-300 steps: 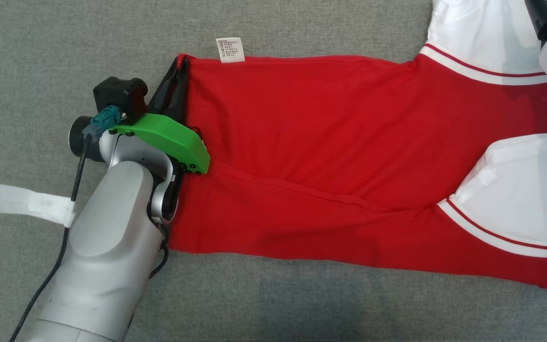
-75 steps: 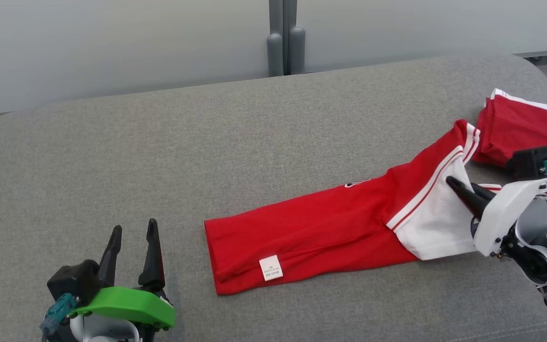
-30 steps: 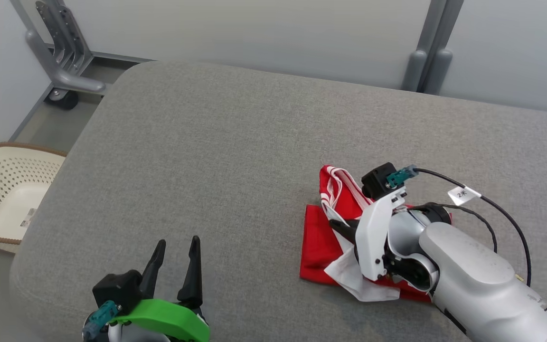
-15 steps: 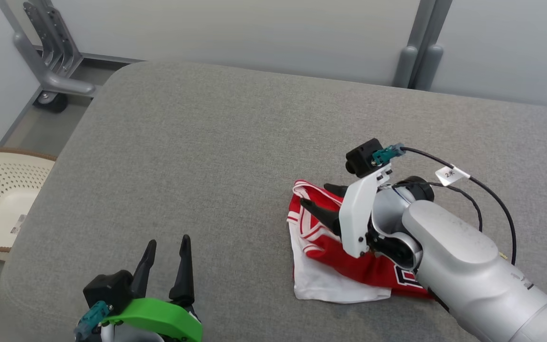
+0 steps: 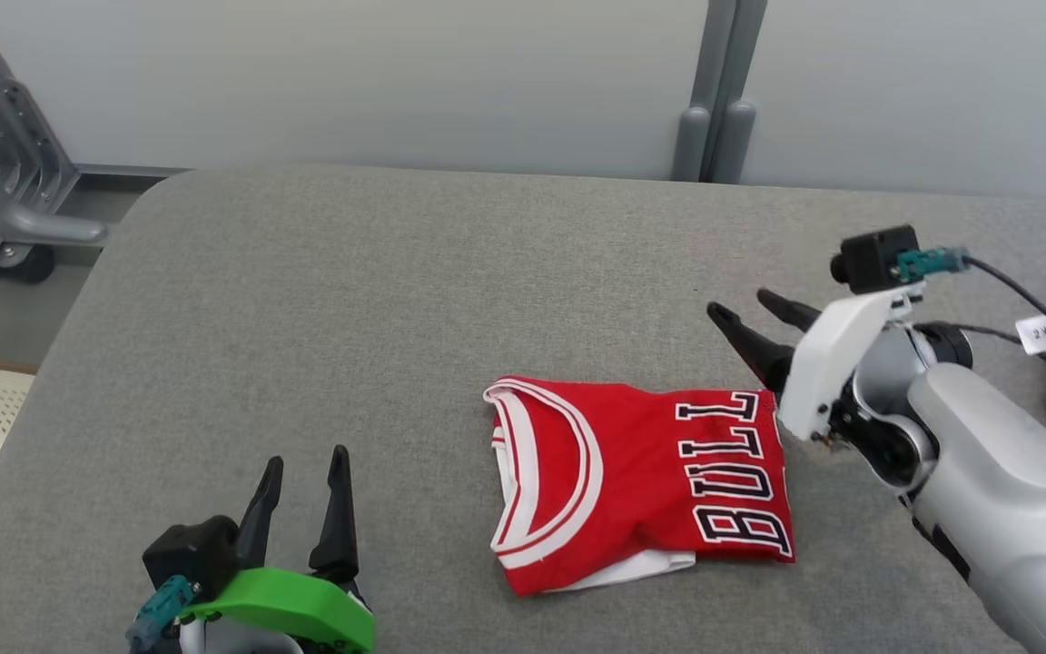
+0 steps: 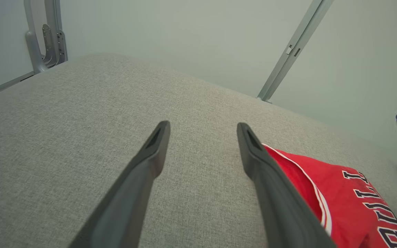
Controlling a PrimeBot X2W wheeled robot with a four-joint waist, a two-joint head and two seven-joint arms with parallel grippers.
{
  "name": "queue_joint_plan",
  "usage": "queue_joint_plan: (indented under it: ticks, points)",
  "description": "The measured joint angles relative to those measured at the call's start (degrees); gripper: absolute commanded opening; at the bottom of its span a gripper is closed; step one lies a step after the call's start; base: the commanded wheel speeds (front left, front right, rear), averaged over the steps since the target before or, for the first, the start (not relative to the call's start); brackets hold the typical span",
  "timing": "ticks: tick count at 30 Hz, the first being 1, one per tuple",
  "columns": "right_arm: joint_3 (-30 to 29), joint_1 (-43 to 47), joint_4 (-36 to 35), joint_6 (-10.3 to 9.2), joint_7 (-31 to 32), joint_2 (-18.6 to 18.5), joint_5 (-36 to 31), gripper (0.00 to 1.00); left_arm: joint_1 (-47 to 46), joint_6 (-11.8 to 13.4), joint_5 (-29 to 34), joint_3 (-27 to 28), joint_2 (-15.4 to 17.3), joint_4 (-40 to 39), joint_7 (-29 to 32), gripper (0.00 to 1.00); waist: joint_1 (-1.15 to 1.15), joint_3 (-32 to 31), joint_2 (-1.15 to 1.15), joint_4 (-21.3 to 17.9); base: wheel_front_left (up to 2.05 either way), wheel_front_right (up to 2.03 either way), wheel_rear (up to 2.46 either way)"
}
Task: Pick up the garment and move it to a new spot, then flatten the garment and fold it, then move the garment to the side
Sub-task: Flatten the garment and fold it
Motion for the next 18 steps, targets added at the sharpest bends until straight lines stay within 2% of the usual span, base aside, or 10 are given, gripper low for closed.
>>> queue_joint_plan:
  ticks: [9, 18]
  points:
    - [-2.41, 11.51, 2.08, 0.00, -1.49, -1.00, 6.26, 1.00, 0.05, 0.00, 0.43, 0.14, 0.00, -1.47, 0.00, 1.00, 0.00, 0.37, 0.00, -2.89, 0.00, 0.00, 0.00]
    - [-5.14, 14.34, 2.70, 0.01, -3.12, 0.30, 10.73, 1.00, -0.01, 0.00, 1.45, -1.32, 0.00, -2.38, 0.65, 1.00, 0.00, 3.33, 0.00, -3.74, 0.00, 0.00, 0.00]
